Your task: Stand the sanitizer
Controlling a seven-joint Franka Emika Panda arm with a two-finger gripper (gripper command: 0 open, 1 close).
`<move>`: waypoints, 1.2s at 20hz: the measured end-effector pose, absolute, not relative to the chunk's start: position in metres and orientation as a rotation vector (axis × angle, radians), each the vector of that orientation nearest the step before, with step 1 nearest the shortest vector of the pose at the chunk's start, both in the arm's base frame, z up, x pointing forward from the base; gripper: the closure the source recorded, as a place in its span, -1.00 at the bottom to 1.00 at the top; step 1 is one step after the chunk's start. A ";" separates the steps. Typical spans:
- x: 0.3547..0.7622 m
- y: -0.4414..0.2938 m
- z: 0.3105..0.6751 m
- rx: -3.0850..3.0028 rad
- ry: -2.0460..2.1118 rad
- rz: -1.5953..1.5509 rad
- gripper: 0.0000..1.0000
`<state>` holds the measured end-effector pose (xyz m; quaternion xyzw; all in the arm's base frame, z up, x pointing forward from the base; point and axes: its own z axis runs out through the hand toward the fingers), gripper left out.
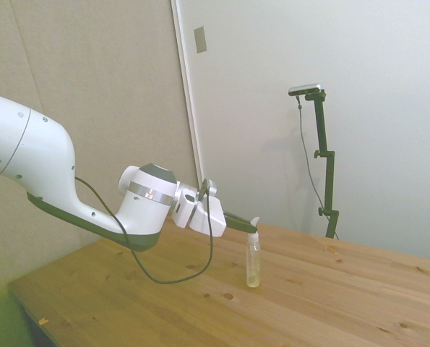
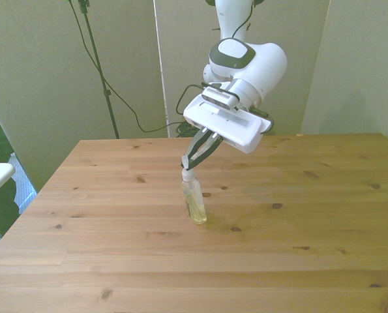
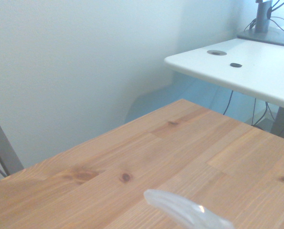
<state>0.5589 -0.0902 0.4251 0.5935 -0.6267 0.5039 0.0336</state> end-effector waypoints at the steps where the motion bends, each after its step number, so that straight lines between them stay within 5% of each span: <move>1: 0.558 -0.091 0.425 1.825 -1.929 1.549 -1.00; 24: 0.539 -0.067 0.424 2.097 -1.933 1.232 -1.00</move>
